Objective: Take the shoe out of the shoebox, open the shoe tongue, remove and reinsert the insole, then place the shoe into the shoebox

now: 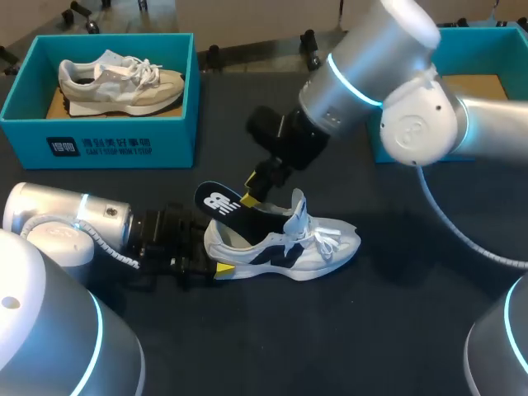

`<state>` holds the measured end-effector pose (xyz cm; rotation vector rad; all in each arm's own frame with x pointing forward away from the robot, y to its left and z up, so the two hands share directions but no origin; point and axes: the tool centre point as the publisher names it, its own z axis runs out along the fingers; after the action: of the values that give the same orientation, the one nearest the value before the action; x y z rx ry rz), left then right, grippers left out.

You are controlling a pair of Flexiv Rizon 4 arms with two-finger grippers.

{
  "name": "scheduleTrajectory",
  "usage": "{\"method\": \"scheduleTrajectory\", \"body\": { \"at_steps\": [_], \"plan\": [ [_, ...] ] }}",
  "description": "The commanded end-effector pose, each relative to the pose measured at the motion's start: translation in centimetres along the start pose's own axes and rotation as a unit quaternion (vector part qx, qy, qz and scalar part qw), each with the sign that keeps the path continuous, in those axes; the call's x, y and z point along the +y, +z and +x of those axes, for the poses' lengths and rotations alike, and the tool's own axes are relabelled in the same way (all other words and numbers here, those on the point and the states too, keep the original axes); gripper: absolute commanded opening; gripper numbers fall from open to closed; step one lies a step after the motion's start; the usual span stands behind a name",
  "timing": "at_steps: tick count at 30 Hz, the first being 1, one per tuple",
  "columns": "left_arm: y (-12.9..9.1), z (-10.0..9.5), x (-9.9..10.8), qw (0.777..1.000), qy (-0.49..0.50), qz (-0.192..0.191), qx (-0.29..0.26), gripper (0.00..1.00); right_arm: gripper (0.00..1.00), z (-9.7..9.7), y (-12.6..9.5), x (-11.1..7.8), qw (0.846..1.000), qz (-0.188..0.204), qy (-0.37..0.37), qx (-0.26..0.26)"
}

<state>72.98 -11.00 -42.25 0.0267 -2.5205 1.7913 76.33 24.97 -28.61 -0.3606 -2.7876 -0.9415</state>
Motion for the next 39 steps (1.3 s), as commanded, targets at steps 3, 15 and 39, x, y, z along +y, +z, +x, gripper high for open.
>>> {"method": "scheduleTrajectory", "body": {
  "at_steps": [3,15,39],
  "plan": [
    [0.1,-0.1,0.1,1.0,0.0,0.0,0.001,0.0,0.49,-0.3,1.1,0.0,1.0,-0.024,0.008,0.006],
    [0.1,-0.1,0.1,1.0,0.0,0.0,0.001,0.0,0.45,0.1,2.8,0.3,0.999,-0.033,0.003,0.018],
    [0.1,-0.1,0.1,1.0,0.0,0.0,0.001,0.0,0.2,0.4,4.6,0.0,0.998,-0.014,0.0,0.056]
  ]
}}
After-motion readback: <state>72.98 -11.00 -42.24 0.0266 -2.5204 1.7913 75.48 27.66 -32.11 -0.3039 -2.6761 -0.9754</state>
